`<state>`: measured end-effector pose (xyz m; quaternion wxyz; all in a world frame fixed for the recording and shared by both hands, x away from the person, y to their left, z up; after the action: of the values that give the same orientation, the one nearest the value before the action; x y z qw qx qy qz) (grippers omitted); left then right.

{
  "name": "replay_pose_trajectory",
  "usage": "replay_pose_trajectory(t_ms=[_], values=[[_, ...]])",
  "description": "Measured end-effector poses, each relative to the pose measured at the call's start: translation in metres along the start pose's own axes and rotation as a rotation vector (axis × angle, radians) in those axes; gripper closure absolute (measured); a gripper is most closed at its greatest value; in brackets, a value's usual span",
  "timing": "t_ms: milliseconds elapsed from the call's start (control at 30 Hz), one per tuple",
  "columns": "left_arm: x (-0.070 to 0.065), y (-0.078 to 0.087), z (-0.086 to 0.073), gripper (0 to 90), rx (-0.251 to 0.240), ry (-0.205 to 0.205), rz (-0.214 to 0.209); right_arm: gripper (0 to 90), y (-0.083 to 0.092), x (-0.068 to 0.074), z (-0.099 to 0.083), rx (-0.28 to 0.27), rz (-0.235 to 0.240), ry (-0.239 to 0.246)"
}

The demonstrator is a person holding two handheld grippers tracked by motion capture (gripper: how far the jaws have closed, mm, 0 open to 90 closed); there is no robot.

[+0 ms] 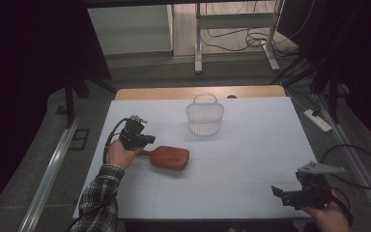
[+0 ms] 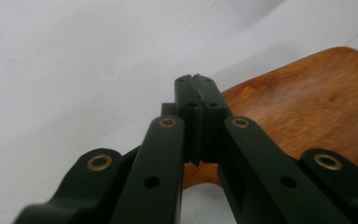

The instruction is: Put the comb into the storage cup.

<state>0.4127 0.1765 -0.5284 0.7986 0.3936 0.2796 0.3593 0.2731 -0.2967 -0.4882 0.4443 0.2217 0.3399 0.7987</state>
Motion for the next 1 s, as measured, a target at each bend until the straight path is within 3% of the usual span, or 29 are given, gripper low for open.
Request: replay_pose_trajectory(t_ms=[167, 400, 600, 1000], values=[[0.008, -0.003, -0.004, 89.2, 0.001, 0.019, 0.028, 0.5, 0.000, 0.000, 0.000, 0.001, 0.000, -0.001], [0.013, -0.011, -0.011, 89.2, 0.020, 0.040, 0.011, 0.9, 0.000, 0.000, 0.000, 0.001, 0.000, 0.000], [0.015, -0.017, -0.017, 89.2, 0.053, 0.053, 0.023, 1.1, 0.000, 0.000, 0.000, 0.001, 0.001, 0.003], [0.016, -0.024, -0.025, 89.2, 0.091, 0.052, 0.022, 1.5, 0.000, 0.000, 0.000, 0.003, 0.001, 0.006]])
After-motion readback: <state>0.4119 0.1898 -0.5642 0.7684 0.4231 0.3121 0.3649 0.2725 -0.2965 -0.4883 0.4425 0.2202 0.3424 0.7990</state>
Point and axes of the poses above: each handheld gripper's, and its own axes: y roughly backward along the jaws, z roughly out of its top, x roughly to its left, the point moved 6 cm from there along -y, roughly forward along the jaws, and after that the axes turned 1 degree about x, right-handed, at the moved point
